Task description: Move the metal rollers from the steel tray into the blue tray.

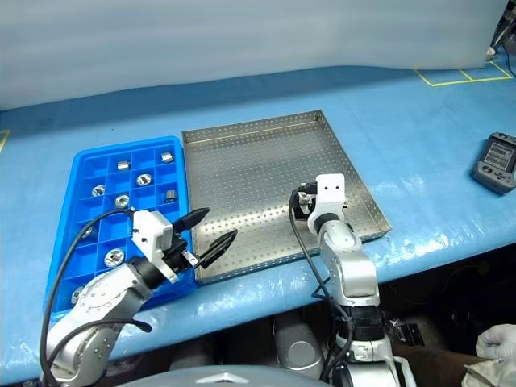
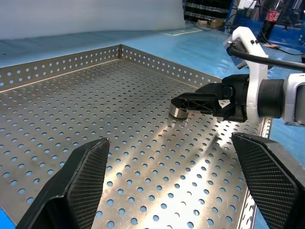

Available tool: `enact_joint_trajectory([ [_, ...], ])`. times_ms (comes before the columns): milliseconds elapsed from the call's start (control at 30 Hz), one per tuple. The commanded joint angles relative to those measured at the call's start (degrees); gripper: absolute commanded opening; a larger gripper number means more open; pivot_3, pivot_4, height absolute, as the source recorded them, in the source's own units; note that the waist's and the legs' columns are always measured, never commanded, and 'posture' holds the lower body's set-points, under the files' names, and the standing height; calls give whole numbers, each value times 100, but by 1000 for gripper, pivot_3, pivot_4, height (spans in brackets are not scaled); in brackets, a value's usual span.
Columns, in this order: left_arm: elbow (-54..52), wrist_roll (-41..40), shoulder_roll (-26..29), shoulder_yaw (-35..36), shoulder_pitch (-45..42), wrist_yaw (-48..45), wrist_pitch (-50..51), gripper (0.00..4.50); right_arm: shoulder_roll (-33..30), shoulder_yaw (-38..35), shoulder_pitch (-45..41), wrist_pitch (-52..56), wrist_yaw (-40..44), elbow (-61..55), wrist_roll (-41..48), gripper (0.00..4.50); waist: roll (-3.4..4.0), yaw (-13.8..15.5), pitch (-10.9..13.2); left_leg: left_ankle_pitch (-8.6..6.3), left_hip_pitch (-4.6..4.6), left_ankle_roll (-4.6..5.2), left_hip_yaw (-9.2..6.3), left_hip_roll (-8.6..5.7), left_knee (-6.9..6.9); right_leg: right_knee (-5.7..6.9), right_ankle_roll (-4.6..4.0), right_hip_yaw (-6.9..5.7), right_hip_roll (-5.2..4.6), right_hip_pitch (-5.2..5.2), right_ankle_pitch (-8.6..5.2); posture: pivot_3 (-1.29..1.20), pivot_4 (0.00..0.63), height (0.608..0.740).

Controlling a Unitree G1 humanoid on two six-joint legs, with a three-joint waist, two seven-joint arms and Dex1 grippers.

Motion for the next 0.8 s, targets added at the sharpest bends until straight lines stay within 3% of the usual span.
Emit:
enact_joint_trajectory([
  [33,-81,-48,-37,-55,28,-3,-84,4500,148,-79,-217,-368,-100,379,15,4461,0,2,0,0,0,0,0,0,0,0,1,0,0,0,0,-180,150,740],
  [400,-131,-7,-124,-160,155,114,-104,4500,167,-283,-549,-1054,-285,1715,-75,4461,-1,69,-3,0,6,0,-2,-2,3,0,5,0,0,9,4,-147,150,740],
  [533,-148,-10,-114,-168,172,135,-107,4500,152,-278,-534,-1098,-277,1747,-74,3523,-1,72,-4,0,7,0,-2,-2,6,0,5,1,-1,11,4,-143,150,740],
  [700,-181,-22,-111,-170,209,156,-118,4500,213,-126,-338,-908,-255,1370,-98,1867,0,73,-5,0,9,0,-3,-1,4,1,5,0,1,11,4,-145,150,740],
  [800,-183,-22,-130,-190,195,185,-115,4500,241,67,-98,-621,-181,835,-104,1734,1,79,-5,0,9,0,-4,0,0,2,4,-1,2,9,3,-142,150,740],
])
